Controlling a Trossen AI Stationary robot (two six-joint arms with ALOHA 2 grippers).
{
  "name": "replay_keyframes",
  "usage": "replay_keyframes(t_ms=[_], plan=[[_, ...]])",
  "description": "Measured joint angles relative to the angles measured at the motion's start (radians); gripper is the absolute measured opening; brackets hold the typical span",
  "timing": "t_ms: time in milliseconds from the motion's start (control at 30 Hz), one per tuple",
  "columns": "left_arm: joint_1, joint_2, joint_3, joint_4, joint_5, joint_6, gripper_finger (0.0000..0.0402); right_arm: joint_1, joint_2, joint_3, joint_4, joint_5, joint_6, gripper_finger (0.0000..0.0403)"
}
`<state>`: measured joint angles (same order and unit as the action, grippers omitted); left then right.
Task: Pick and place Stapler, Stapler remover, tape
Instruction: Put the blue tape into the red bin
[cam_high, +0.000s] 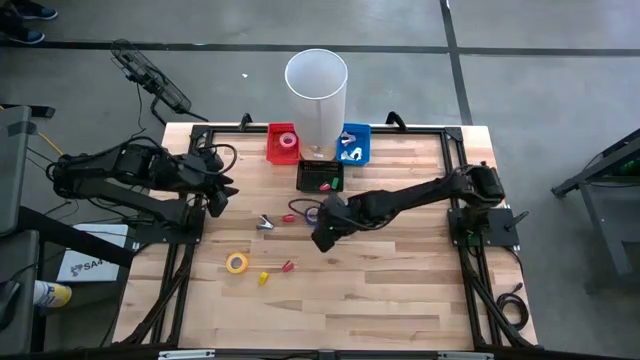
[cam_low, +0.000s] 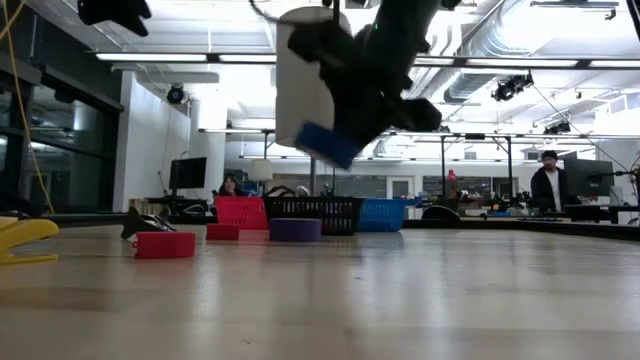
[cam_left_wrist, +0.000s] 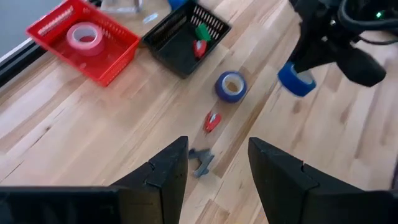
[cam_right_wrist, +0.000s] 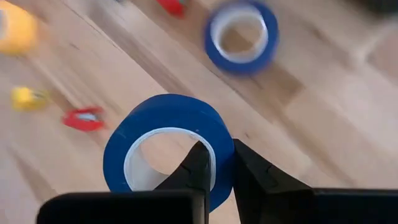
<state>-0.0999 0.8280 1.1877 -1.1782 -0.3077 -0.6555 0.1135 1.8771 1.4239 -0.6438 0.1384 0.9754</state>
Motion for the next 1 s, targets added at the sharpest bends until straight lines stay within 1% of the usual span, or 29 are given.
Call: replay_keyframes(t_ms=[200,467,667,800,867,1000], plan=[[0.000,0.000,0.000,0.123,-0.003,0.036,0.0165,-0.028,-0.075,0.000,0.094,0.068,-0.183,0.0030],[0.001,0.017,0.000,0.310,-0.025,0.108,0.0165,-0.083,-0.162,0.002,0.236,0.068,-0.457,0.0030],[0.001,0.065,-0.039,0.509,-0.025,0.163,0.0165,-0.136,-0.219,0.002,0.316,0.020,-0.644,0.0030],[0.001,0.105,-0.056,0.616,-0.022,0.182,0.0165,-0.171,-0.255,0.002,0.356,-0.054,-0.746,0.0030],[0.001,0.129,-0.058,0.644,-0.022,0.183,0.0165,-0.187,-0.279,0.002,0.379,-0.089,-0.791,0.0030],[0.001,0.179,-0.059,0.750,-0.015,0.197,0.0165,-0.214,-0.309,0.002,0.402,-0.142,-0.884,0.0030]])
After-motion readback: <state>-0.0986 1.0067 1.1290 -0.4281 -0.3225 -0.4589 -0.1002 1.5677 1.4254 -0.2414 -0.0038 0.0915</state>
